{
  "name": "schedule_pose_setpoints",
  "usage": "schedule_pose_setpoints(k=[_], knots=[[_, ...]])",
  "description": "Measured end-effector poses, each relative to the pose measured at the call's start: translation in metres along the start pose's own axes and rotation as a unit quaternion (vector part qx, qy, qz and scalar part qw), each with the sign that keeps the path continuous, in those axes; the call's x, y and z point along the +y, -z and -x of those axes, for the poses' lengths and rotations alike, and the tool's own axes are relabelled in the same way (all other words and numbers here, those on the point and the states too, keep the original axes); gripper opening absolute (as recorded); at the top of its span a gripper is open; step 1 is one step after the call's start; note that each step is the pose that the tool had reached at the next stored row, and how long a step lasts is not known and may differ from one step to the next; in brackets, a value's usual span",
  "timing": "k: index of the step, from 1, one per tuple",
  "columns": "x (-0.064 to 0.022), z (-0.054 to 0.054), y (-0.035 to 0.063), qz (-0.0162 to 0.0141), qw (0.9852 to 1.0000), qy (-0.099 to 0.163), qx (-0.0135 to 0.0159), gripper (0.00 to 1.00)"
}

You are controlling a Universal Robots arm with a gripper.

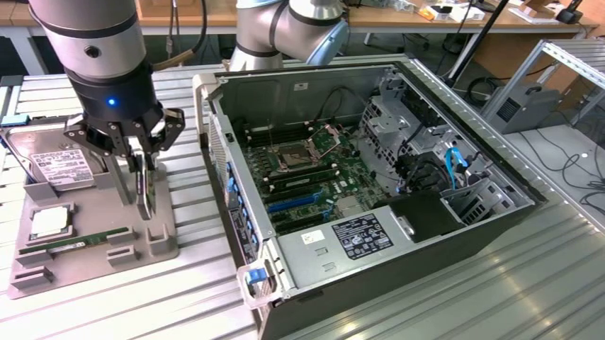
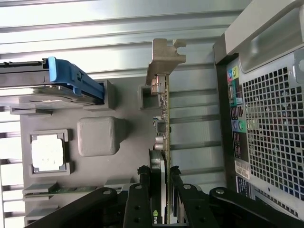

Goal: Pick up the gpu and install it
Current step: 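Pick up the gpu and move the gpu toward the slot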

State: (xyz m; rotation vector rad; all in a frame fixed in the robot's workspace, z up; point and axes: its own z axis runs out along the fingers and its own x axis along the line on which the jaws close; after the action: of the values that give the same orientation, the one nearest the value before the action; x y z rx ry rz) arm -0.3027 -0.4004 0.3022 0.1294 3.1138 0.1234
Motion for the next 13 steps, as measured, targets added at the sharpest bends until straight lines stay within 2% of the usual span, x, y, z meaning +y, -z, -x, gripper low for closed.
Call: schedule_pose_setpoints(k=[13], knots=[[0.0009,0.0,0.0108,0.0,1.0,0.0,0.0,0.27]])
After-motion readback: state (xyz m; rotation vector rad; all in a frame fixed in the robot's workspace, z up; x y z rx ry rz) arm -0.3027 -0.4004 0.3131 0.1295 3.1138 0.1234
